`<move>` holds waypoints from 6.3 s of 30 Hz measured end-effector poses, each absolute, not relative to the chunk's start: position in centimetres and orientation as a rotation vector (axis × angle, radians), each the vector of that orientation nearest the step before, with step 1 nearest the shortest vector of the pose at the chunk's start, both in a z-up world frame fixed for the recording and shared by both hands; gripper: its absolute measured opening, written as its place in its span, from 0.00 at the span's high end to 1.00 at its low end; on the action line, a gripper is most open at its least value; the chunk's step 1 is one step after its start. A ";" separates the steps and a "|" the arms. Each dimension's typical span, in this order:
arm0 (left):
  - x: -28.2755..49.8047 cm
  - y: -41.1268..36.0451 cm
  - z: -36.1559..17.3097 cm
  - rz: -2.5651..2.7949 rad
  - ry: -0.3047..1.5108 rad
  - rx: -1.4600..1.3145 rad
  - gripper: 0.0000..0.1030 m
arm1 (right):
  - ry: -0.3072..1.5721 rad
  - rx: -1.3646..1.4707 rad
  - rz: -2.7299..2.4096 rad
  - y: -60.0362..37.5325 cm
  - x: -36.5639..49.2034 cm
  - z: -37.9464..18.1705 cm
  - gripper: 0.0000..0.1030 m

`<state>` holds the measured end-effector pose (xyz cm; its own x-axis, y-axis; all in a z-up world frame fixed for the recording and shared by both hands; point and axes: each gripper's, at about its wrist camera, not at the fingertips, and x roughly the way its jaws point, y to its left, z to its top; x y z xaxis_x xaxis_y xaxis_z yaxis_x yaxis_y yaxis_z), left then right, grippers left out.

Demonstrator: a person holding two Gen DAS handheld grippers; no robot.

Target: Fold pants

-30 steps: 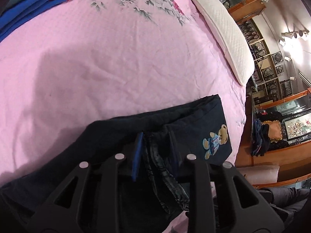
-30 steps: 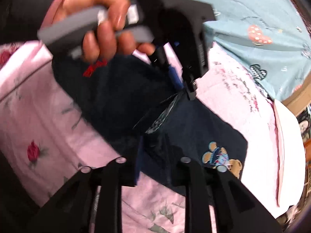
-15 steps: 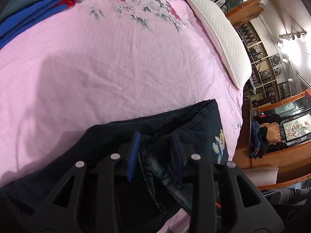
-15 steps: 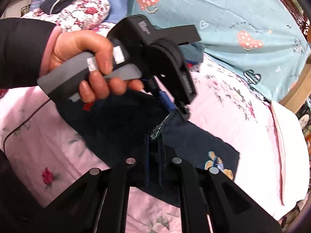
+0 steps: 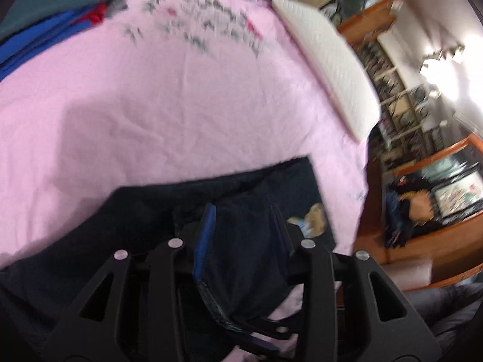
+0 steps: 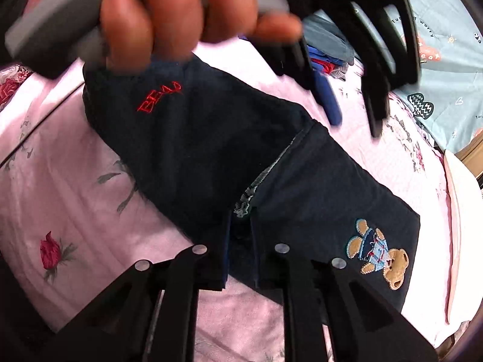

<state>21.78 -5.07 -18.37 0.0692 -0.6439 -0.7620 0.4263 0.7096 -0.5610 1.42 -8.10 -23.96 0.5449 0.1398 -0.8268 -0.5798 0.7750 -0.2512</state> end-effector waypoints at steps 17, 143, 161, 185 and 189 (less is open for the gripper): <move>21.2 -2.4 -18.8 -0.738 1.242 -0.338 0.70 | 1.083 0.158 0.188 -27.4 7.8 -23.1 0.80; 18.9 17.9 -17.8 -0.311 1.605 -0.659 0.13 | 0.661 -0.523 0.511 6.8 3.6 -21.6 0.80; 17.8 12.6 -12.6 -0.507 1.398 -0.709 0.67 | 0.610 -0.414 0.484 1.9 3.0 -17.3 0.81; 22.7 -17.8 -14.6 -0.680 1.518 -0.380 0.27 | 1.024 0.368 0.305 -29.5 6.0 -22.7 0.46; 21.8 -12.6 -10.9 -0.579 1.344 -0.400 0.18 | 0.985 0.345 0.306 -32.8 4.3 -18.8 0.46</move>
